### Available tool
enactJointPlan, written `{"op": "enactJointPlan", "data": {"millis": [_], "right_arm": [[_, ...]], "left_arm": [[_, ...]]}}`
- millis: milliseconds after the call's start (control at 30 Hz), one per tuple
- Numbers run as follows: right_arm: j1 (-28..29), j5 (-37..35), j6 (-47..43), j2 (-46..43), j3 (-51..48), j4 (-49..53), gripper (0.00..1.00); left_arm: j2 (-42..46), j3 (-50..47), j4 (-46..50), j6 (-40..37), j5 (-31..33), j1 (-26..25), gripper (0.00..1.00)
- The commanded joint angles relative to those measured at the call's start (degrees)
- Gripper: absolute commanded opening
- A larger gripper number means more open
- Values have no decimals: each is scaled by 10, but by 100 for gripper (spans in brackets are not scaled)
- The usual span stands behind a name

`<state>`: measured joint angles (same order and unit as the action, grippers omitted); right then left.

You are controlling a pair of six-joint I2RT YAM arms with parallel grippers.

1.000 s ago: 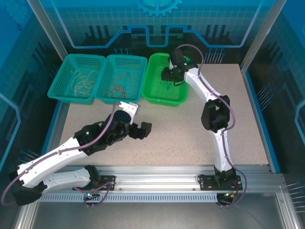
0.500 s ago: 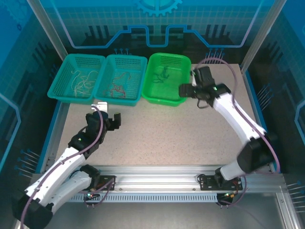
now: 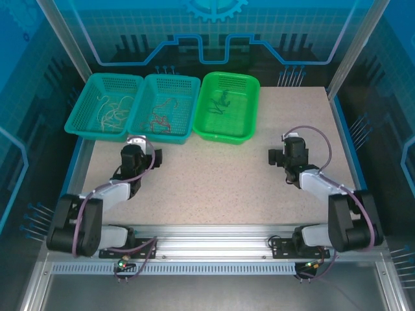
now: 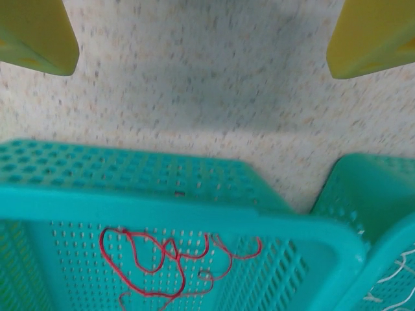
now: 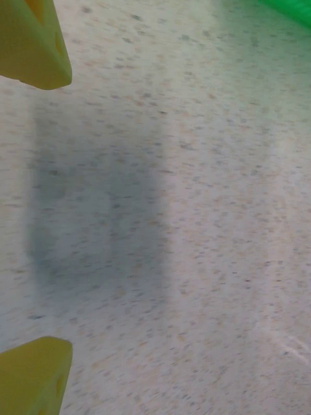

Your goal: Untangle the cables

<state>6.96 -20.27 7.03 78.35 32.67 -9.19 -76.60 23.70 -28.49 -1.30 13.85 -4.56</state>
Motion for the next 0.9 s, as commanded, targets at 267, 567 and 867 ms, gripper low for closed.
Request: {"op": "enactJointPlan", "data": {"millis": [267, 567, 867], "right_arm": [[-35, 146, -66, 78, -79, -339, 100], [-33, 152, -71, 77, -73, -329, 100], [-42, 193, -76, 81, -73, -328, 100]], "left_arm": [[-119, -37, -271, -4, -115, 35, 99], [-122, -16, -240, 9, -73, 35, 99], [-121, -17, -237, 9, -73, 35, 99]]}}
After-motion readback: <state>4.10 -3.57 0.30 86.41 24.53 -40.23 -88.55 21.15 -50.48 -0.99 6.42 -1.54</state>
